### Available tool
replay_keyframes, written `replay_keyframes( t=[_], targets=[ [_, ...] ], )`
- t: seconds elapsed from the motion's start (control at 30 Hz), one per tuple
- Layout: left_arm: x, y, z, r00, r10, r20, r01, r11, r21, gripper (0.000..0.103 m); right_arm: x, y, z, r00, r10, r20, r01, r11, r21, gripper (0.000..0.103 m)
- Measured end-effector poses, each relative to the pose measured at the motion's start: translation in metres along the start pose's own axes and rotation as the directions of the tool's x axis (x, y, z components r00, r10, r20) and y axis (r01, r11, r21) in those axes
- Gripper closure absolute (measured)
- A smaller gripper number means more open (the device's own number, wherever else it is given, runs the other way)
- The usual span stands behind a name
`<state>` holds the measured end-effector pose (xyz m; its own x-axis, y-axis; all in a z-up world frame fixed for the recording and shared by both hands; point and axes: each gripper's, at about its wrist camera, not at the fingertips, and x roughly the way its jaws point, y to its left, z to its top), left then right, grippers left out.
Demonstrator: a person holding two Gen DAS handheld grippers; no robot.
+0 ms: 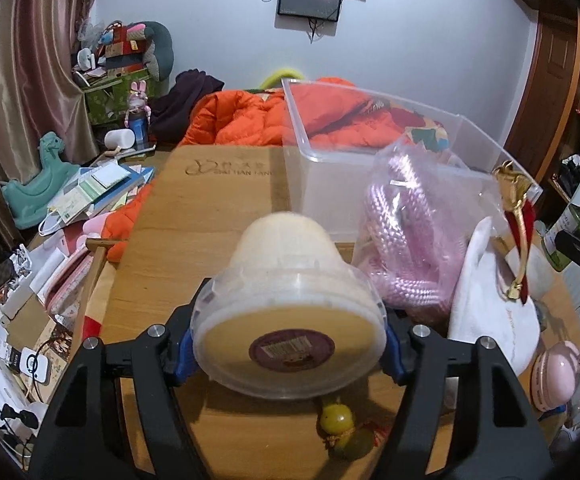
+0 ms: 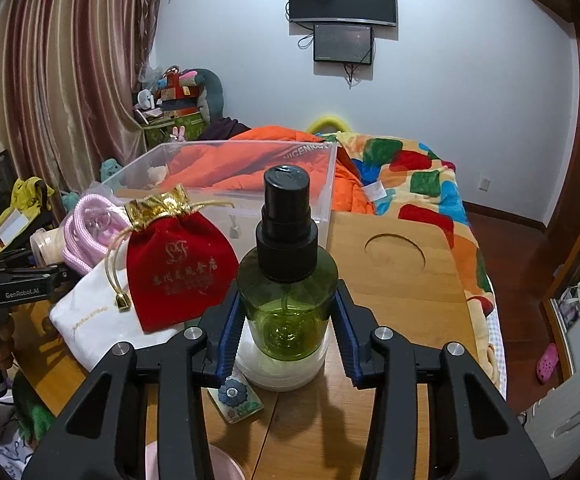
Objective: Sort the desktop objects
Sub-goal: 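Carry the tub into the clear box while the right tool sets the bottle beside it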
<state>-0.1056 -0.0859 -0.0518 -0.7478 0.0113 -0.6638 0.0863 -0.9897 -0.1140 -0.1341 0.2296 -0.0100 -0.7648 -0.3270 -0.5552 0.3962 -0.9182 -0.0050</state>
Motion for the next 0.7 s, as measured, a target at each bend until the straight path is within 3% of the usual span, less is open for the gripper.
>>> replay_keyframes(
  t=[0.7],
  targets=[
    [-0.040,0.013,0.019,0.997,0.013,0.075,-0.014,1.000,0.004,0.034,-0.022,-0.002,0.018,0.998,0.057,0.037,-0.058,0.998,0.027,0.065]
  ],
)
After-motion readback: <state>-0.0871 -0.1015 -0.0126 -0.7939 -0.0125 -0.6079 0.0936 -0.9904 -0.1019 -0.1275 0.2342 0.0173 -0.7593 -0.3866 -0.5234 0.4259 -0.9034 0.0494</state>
